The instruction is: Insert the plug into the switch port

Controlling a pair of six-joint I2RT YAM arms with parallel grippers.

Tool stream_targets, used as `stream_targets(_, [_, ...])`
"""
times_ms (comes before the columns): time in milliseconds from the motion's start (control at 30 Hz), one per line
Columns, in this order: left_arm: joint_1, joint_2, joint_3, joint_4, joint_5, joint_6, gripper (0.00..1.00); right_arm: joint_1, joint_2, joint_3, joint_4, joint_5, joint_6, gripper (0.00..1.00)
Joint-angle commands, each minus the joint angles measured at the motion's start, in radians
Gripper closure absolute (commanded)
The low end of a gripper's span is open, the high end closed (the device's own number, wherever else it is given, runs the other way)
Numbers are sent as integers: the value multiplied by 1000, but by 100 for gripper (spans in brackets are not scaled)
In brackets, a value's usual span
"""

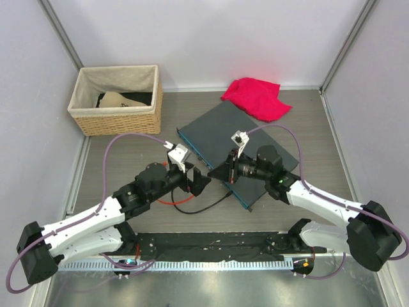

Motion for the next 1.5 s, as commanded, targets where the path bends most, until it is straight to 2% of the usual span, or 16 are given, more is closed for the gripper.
stream_targets(0, [63, -8, -12, 88, 277, -97, 5, 4, -65, -19, 172, -62, -40, 99])
stream_targets(167, [104, 16, -29, 182, 441, -144, 9, 4, -108, -54, 254, -98, -48, 99])
stream_targets(433, [141, 64, -50, 349, 569, -263, 18, 4, -138, -106, 376, -140, -29, 99])
stream_targets(600, [170, 82, -90, 482, 631, -341, 31, 4, -154, -129, 412, -140, -32, 99])
stream_targets(733, [184, 101, -96, 509, 670, -376, 42, 4, -171, -144, 436, -131, -29, 99])
stream_targets(800, [187, 114, -98, 524, 699, -385, 43, 1, -181, -152, 435, -114, -35, 99])
stream_targets(1100, [207, 127, -124, 570, 715, -425, 58, -2, -214, -169, 416, -95, -52, 99])
stream_targets(1467, [227, 125, -149, 595, 698, -441, 71, -8, -215, -177, 418, -106, -57, 99])
